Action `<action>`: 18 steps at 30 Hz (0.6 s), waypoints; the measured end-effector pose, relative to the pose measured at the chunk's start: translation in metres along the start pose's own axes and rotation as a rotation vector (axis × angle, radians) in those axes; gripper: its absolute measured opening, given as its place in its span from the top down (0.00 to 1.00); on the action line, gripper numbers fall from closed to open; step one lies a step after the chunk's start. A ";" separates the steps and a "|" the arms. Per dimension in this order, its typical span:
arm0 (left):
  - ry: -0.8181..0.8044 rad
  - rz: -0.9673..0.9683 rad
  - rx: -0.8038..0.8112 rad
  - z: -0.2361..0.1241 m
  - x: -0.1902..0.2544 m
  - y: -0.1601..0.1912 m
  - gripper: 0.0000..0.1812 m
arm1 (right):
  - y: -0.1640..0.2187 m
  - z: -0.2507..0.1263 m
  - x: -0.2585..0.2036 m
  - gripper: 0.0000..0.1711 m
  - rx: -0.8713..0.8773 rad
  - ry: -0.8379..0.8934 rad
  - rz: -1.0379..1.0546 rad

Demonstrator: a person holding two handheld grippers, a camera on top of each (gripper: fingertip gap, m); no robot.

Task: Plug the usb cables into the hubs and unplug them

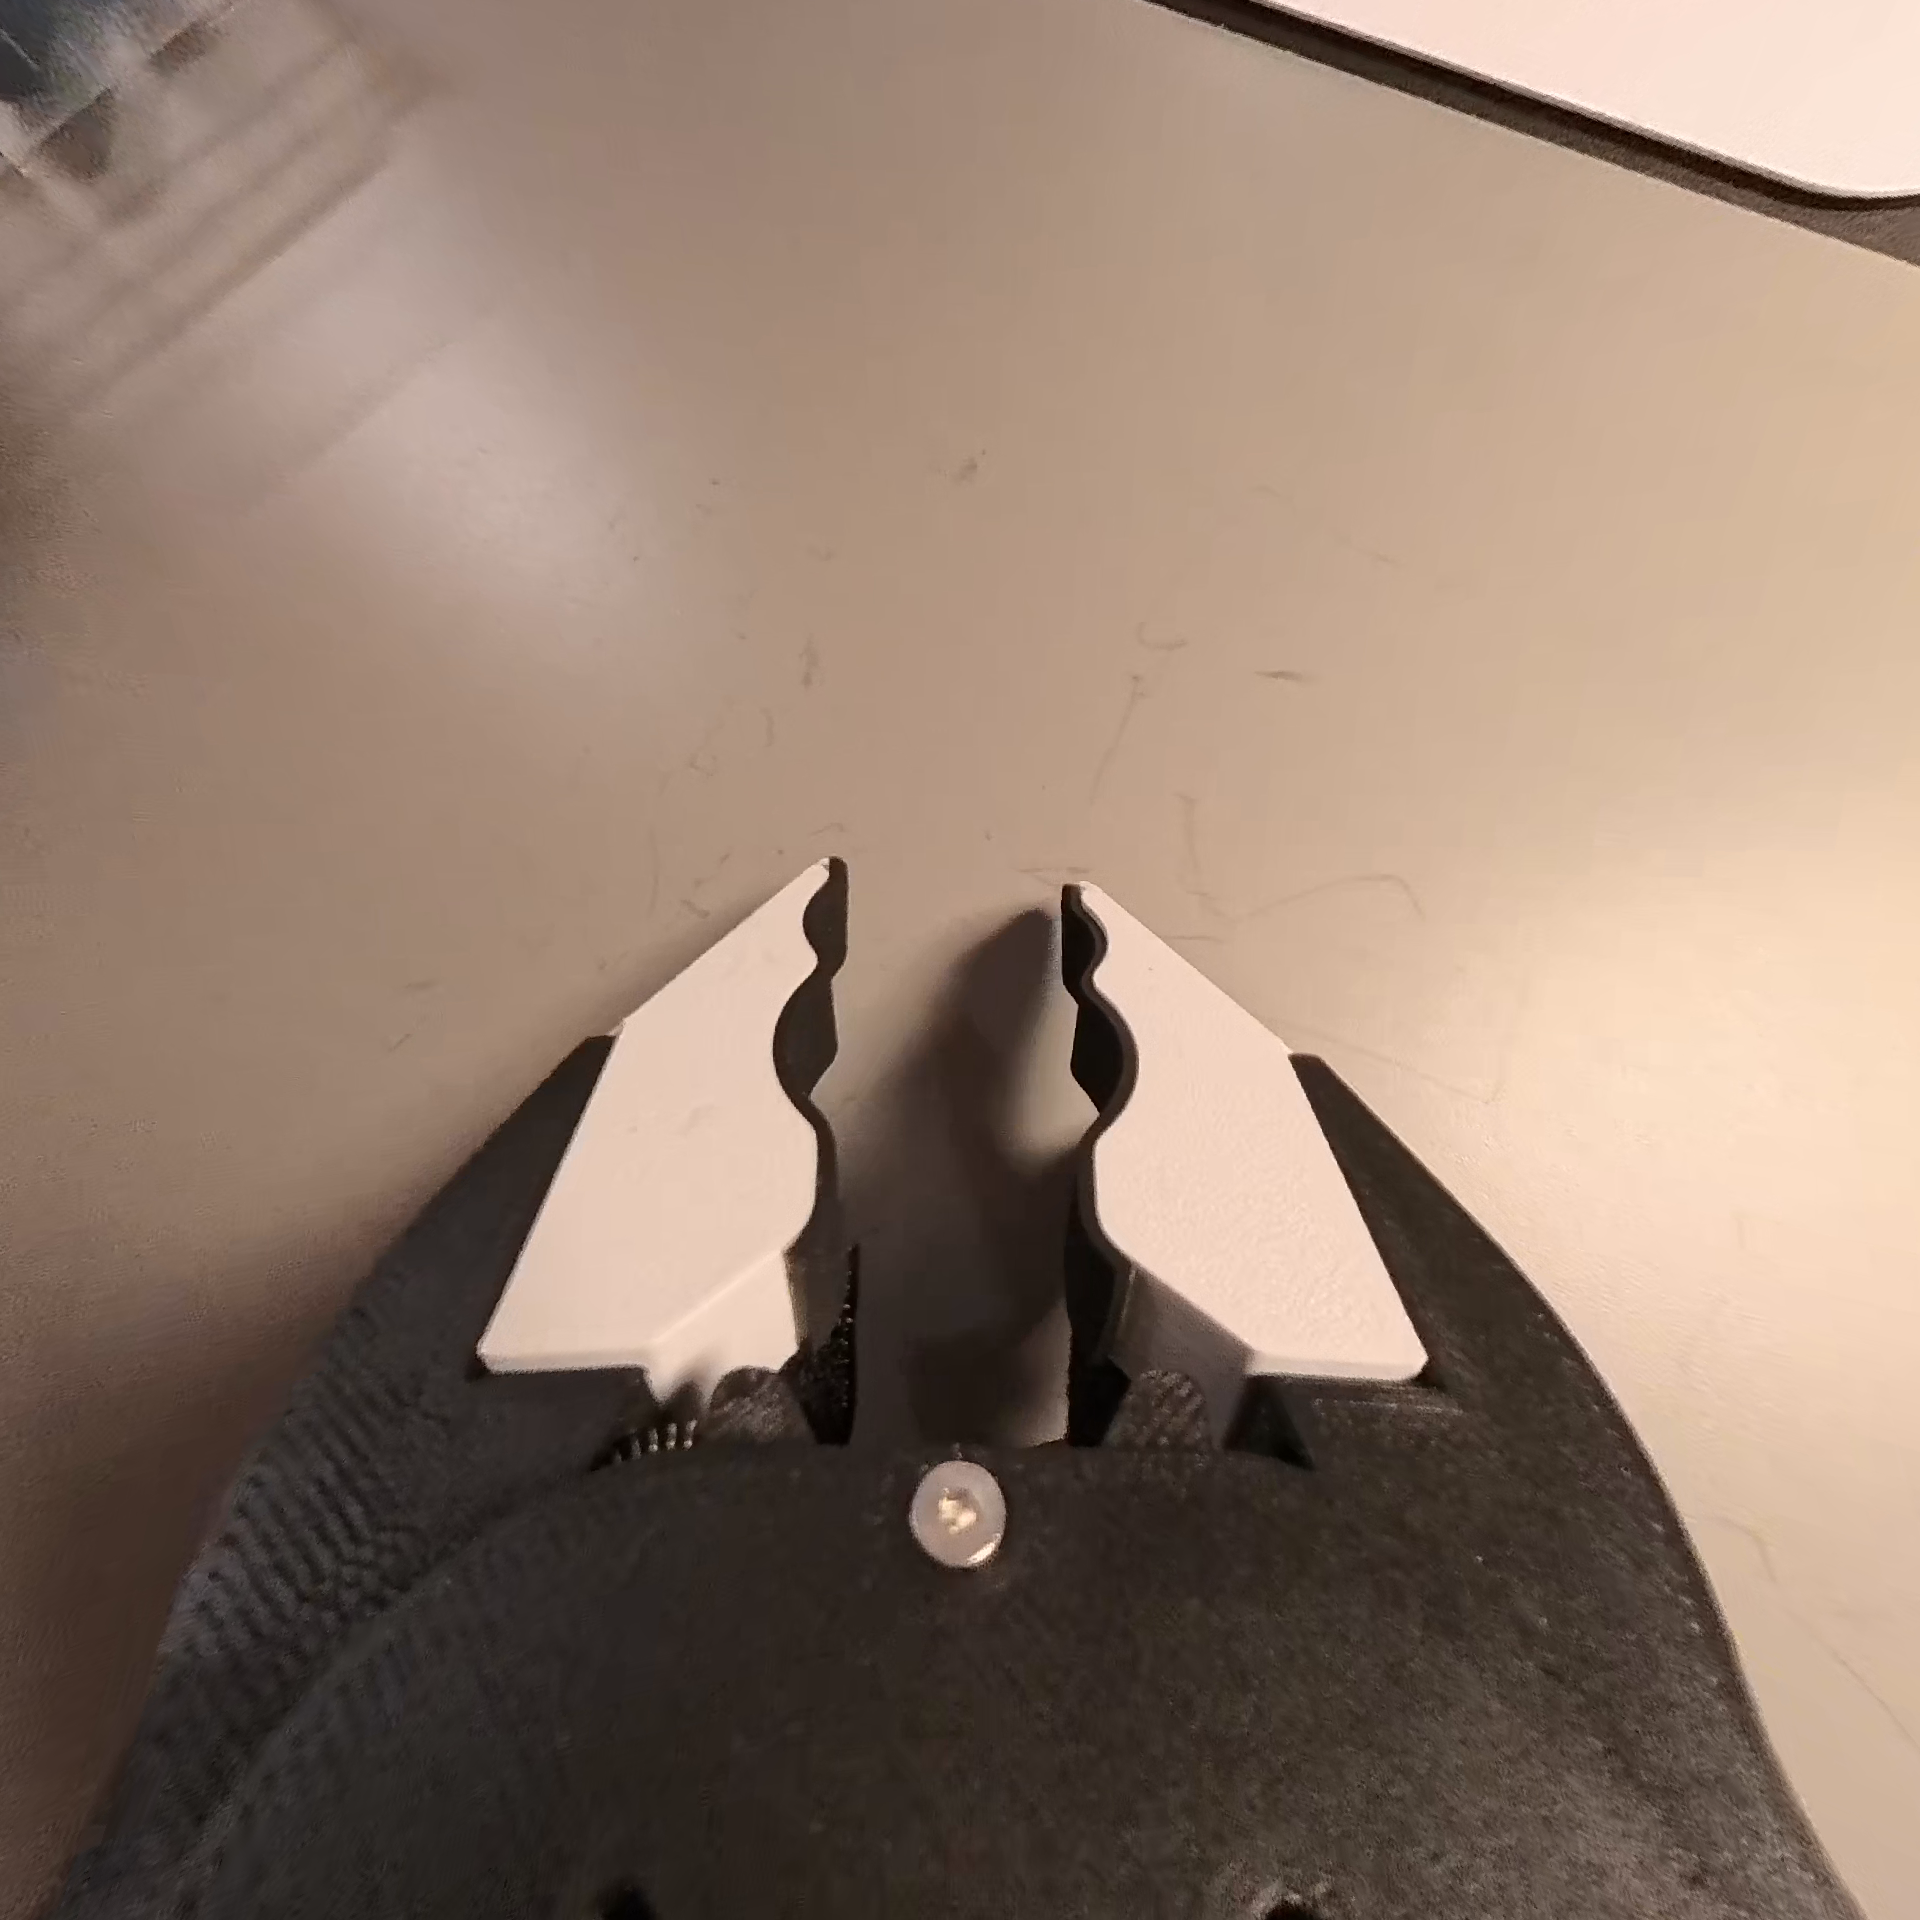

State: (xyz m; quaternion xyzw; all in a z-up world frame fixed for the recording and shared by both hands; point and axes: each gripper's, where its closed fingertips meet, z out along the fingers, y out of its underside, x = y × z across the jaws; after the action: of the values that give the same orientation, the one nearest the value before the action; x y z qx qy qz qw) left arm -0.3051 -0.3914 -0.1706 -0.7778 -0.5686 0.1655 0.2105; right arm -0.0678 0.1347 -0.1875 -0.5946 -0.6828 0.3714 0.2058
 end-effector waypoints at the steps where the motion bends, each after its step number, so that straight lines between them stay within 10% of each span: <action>1: 0.008 -0.007 0.043 -0.011 0.000 -0.006 0.88 | 0.000 0.000 0.000 0.76 0.002 -0.002 0.003; 12: 0.282 0.187 0.513 -0.187 0.110 -0.075 0.92 | 0.000 0.000 -0.001 0.75 0.001 0.002 -0.014; 18: 0.540 0.478 0.413 -0.185 0.263 -0.030 0.92 | -0.003 -0.002 0.001 0.75 0.028 0.007 0.003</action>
State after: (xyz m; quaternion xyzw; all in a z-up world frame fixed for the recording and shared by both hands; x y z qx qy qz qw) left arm -0.1591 -0.1582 -0.0015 -0.8447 -0.2513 0.1104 0.4594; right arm -0.0685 0.1366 -0.1836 -0.5938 -0.6760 0.3793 0.2158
